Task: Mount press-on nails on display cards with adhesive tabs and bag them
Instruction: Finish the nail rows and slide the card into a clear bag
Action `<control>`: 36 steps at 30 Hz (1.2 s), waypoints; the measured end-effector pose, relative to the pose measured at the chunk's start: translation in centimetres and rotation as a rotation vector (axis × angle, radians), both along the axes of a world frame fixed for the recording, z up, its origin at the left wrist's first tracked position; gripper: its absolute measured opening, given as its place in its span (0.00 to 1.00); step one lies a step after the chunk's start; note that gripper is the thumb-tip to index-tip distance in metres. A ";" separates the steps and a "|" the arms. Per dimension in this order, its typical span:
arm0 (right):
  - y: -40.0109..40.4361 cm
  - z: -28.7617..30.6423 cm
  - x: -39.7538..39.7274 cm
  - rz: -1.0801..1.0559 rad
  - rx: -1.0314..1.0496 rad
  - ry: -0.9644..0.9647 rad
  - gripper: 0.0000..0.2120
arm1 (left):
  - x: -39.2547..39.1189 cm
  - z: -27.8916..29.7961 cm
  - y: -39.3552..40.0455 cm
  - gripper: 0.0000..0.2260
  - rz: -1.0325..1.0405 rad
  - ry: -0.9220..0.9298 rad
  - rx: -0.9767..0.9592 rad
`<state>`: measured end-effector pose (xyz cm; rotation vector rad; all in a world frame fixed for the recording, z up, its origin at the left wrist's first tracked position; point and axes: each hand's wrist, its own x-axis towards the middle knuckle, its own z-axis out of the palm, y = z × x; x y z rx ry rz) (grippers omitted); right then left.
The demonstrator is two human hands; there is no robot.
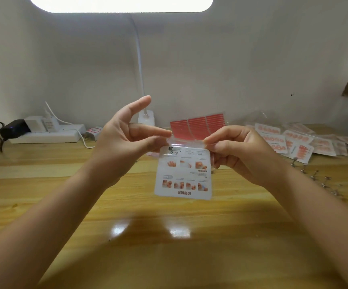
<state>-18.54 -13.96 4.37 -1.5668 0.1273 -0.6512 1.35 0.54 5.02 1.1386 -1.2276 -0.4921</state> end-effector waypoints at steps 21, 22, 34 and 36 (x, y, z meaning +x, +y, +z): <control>0.2 0.6 0.2 -0.135 0.006 0.098 0.20 | 0.1 -0.3 -0.1 0.27 0.027 0.016 -0.053; 0.4 0.7 0.3 -0.153 -0.004 0.097 0.21 | 0.1 -0.3 -0.1 0.27 0.023 0.047 -0.047; 4.4 1.3 1.0 -0.435 -0.566 0.107 0.22 | -1.6 0.1 -0.3 0.43 -0.053 0.006 0.313; 4.7 1.3 1.0 -0.432 -0.558 0.100 0.22 | -2.1 -0.1 -0.3 0.38 -0.028 0.013 0.276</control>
